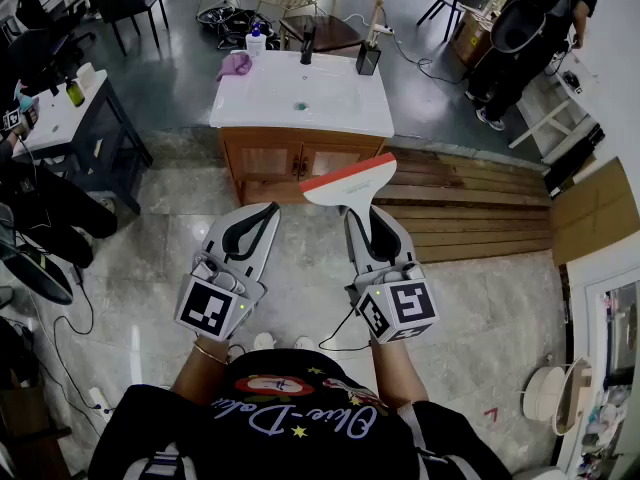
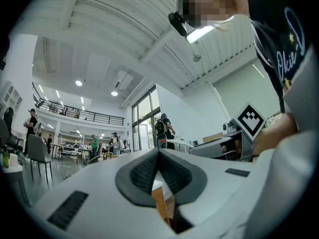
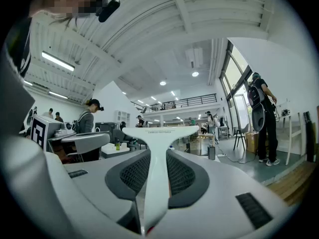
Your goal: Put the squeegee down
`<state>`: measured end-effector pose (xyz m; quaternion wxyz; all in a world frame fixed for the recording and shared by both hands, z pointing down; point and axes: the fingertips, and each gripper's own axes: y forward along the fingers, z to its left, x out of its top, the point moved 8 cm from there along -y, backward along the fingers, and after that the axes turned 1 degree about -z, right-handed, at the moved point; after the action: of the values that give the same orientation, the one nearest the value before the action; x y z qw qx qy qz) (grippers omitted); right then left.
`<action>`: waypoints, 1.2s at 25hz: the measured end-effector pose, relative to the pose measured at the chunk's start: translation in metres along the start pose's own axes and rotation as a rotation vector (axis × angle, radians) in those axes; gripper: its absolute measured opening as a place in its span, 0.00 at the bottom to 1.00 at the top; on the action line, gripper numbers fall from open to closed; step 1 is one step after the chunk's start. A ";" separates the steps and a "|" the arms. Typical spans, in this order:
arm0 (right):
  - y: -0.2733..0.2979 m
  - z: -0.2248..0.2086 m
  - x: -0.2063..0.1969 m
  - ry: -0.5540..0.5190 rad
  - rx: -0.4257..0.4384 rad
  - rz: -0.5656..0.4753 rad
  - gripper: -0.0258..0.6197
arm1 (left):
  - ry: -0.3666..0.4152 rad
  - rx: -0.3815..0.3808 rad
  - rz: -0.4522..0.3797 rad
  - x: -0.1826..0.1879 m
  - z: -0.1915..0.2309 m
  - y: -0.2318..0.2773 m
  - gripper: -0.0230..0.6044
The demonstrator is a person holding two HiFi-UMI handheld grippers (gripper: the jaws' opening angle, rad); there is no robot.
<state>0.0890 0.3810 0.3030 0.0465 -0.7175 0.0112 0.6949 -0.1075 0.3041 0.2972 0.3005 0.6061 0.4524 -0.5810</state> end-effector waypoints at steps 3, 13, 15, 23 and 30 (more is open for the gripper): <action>0.000 0.000 0.000 0.002 -0.003 -0.001 0.18 | 0.002 -0.004 -0.003 0.001 0.001 0.000 0.03; -0.002 -0.001 0.005 -0.005 -0.009 -0.031 0.18 | 0.012 -0.003 -0.010 0.005 0.000 0.001 0.03; -0.002 -0.001 0.005 -0.004 -0.004 -0.031 0.18 | 0.011 0.002 -0.009 0.006 0.000 0.001 0.03; -0.009 -0.009 0.008 -0.005 0.008 -0.039 0.18 | 0.017 0.005 -0.012 0.009 -0.011 0.006 0.03; -0.017 -0.022 0.012 -0.002 0.029 -0.061 0.18 | 0.028 0.008 -0.012 0.014 -0.027 0.013 0.03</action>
<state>0.1123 0.3968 0.2924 0.0778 -0.7159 -0.0007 0.6938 -0.0852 0.3252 0.2851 0.2880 0.6127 0.4579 -0.5761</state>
